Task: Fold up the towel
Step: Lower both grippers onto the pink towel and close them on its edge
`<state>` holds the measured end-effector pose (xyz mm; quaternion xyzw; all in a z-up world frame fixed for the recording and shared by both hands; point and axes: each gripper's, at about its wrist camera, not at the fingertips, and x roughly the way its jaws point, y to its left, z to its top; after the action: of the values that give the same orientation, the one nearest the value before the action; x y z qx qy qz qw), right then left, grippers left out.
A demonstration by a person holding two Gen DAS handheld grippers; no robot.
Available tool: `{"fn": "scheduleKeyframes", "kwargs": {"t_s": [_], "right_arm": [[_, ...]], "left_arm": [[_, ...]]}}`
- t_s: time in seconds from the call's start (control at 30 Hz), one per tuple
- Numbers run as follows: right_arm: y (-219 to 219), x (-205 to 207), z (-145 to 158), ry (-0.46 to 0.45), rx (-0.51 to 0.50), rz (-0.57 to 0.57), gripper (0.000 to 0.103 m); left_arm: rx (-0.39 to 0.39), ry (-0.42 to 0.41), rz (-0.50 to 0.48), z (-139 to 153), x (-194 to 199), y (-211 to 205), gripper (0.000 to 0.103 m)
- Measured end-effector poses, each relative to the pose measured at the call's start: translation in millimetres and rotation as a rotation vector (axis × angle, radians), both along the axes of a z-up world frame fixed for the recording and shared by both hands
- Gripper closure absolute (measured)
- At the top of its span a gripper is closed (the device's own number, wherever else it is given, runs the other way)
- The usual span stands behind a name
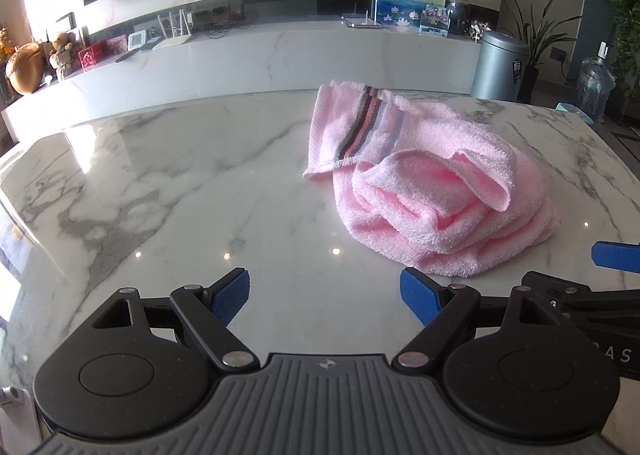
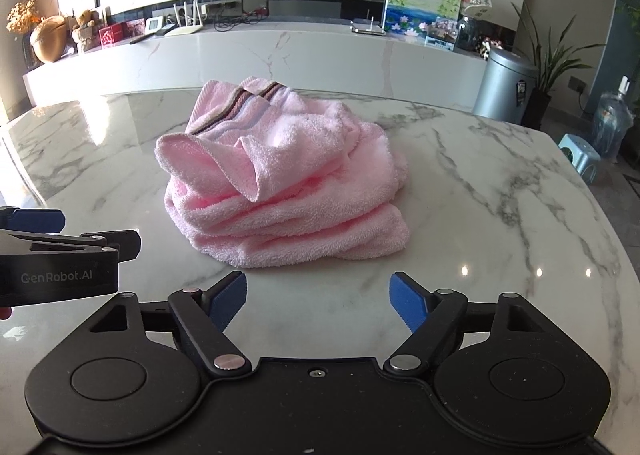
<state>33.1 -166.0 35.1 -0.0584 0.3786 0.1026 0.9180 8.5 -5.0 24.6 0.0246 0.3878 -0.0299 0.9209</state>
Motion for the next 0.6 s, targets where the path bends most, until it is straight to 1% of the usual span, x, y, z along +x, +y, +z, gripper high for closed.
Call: {"fn": "scheduleKeyframes", "kwargs": {"t_s": [0.03, 0.1, 0.17, 0.33, 0.4, 0.47, 0.6], "right_arm": [[-1.2, 1.2, 4.0, 0.002, 0.003, 0.009, 0.035], [-2.8, 4.2, 12.7, -0.001, 0.005, 0.035, 0.040], [-3.7, 8.0, 21.9, -0.010, 0.005, 0.059, 0.045], [-2.6, 21.8, 40.9, -0.009, 0.028, 0.107, 0.047], [0.7, 28.5, 46.7, -0.011, 0.023, 0.123, 0.047], [4.9, 35.3, 50.3, -0.011, 0.018, 0.138, 0.051], [11.6, 53.2, 49.2, 0.026, 0.030, 0.166, 0.059]], "left_arm": [[0.007, 0.000, -0.019, 3.2, 2.8, -0.5, 0.037], [0.012, -0.003, -0.047, 8.1, 7.6, -0.8, 0.037], [0.032, -0.024, -0.082, 14.5, 10.9, -2.5, 0.037], [0.086, -0.086, -0.206, 26.3, 18.6, -11.9, 0.037], [0.098, -0.100, -0.238, 27.3, 21.7, -16.8, 0.037], [0.107, -0.105, -0.265, 26.7, 27.0, -21.1, 0.037], [0.089, -0.088, -0.306, 21.3, 39.7, -25.7, 0.038]]}}
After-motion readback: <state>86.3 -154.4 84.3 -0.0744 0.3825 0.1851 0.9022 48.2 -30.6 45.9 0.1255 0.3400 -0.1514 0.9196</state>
